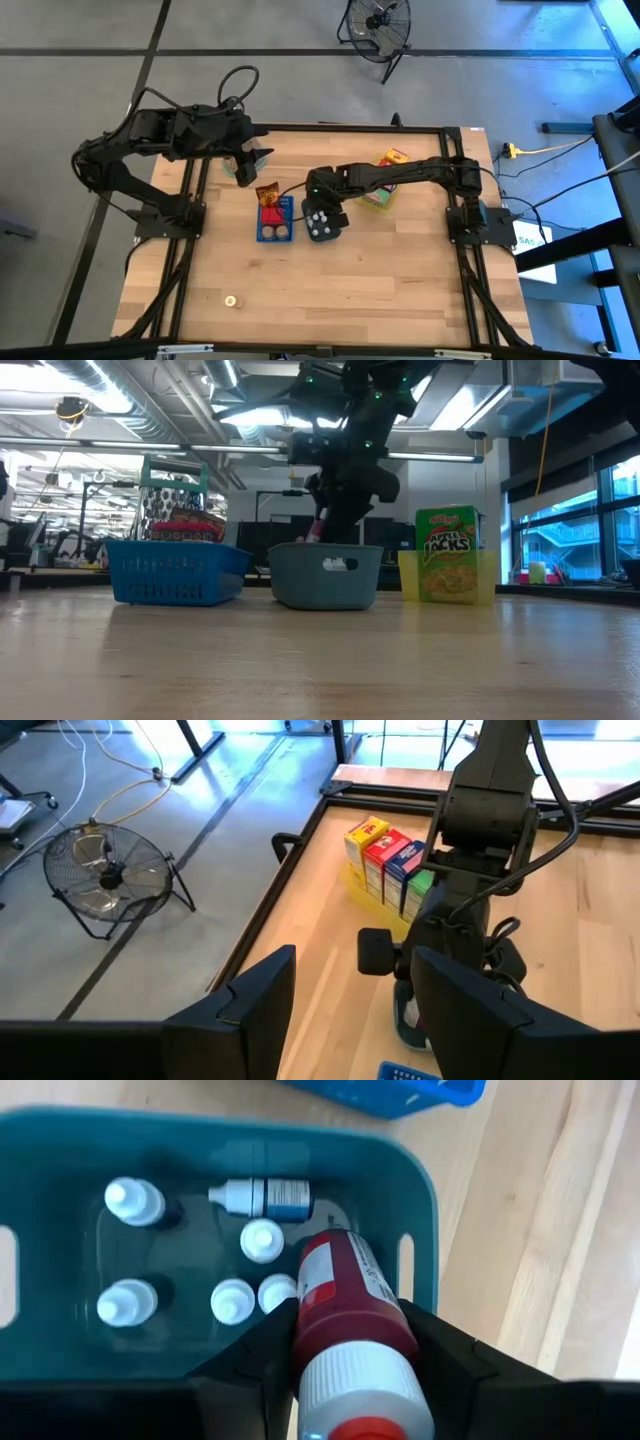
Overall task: Pick & Place Kitchen Items
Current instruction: Put the red food coloring bottle into the gray bin
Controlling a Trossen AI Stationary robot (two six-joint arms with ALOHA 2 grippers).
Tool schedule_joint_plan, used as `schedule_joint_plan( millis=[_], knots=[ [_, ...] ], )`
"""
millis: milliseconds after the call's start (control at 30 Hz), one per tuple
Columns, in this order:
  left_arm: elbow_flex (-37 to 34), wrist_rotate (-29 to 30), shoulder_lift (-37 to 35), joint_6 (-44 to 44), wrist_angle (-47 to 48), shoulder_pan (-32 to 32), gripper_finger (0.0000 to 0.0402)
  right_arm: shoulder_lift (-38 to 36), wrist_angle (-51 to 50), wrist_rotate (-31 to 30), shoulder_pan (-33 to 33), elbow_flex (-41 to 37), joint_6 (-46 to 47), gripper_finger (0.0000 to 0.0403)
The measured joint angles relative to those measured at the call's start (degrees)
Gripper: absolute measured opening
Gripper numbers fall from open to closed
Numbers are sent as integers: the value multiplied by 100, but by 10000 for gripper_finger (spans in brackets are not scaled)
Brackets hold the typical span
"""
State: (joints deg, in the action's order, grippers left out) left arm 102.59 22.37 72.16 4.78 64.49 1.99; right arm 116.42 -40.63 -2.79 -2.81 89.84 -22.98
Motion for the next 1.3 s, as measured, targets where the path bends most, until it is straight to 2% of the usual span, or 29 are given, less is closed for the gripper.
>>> schedule_joint_plan(
  millis=[300,533,833,1300],
  knots=[
    [0,-10,0,44,2,1,196,0,135,61,-4,0,75,149],
    [0,-425,0,63,6,-1,196,51,68,46,-75,11,110,152],
    [-2,-448,-2,63,47,-1,196,205,-40,40,-94,13,153,154],
    [-2,-448,-2,54,179,-1,196,210,-30,-66,-85,11,192,203]
  ],
)
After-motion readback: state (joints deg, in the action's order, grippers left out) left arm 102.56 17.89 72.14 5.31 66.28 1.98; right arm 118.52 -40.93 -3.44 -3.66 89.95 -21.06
